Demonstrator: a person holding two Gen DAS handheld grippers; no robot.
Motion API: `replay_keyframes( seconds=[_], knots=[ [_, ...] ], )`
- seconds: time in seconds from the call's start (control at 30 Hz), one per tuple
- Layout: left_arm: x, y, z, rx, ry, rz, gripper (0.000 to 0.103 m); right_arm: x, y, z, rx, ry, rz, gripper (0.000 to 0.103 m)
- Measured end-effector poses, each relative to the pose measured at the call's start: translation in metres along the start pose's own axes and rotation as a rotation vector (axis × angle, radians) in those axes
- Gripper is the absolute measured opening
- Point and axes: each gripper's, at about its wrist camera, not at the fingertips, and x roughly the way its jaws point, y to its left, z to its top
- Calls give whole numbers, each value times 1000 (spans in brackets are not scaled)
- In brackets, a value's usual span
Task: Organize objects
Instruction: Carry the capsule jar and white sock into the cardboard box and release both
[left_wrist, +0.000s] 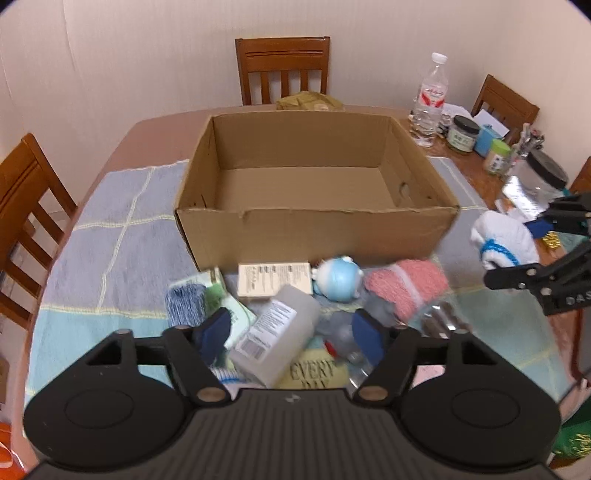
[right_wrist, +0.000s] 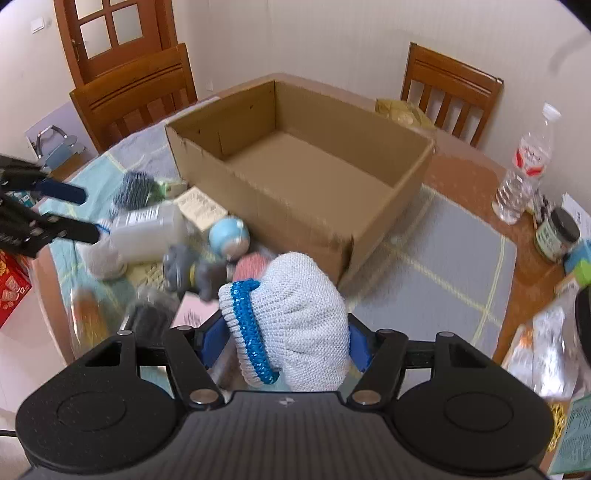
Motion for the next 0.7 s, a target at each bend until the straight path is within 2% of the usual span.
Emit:
replay_keyframes(
  seconds=[0.07, 0.2, 0.23, 0.27, 0.3, 0.4, 0.53, 0.7],
  knots=[
    [4, 2, -4, -11, 9, -37, 81, 3, 0, 2, 18, -3, -2, 70],
    [4, 7, -19, -1, 36, -29, 81, 3, -3, -4, 69, -12, 6, 70],
    [1, 7, -22, 20, 31, -29, 85, 3, -3, -6, 75, -11, -5, 70],
    [-3, 7, -26, 38, 27, -31, 96, 4, -4, -6, 80, -5, -16, 70],
    [-7, 6, -28, 53, 25, -34, 100, 5, -6, -6, 89, -2, -26, 70],
    [-16, -1, -41, 96, 14, -61, 101, 8, -10, -6, 125, 2, -25, 70],
    [-13, -17, -69, 107, 68, -64, 102, 12, -10, -8, 124, 25, -35, 70],
    [-10, -30, -105, 47, 113, -61, 102, 15, -7, -15, 106, 55, -39, 70]
  ],
)
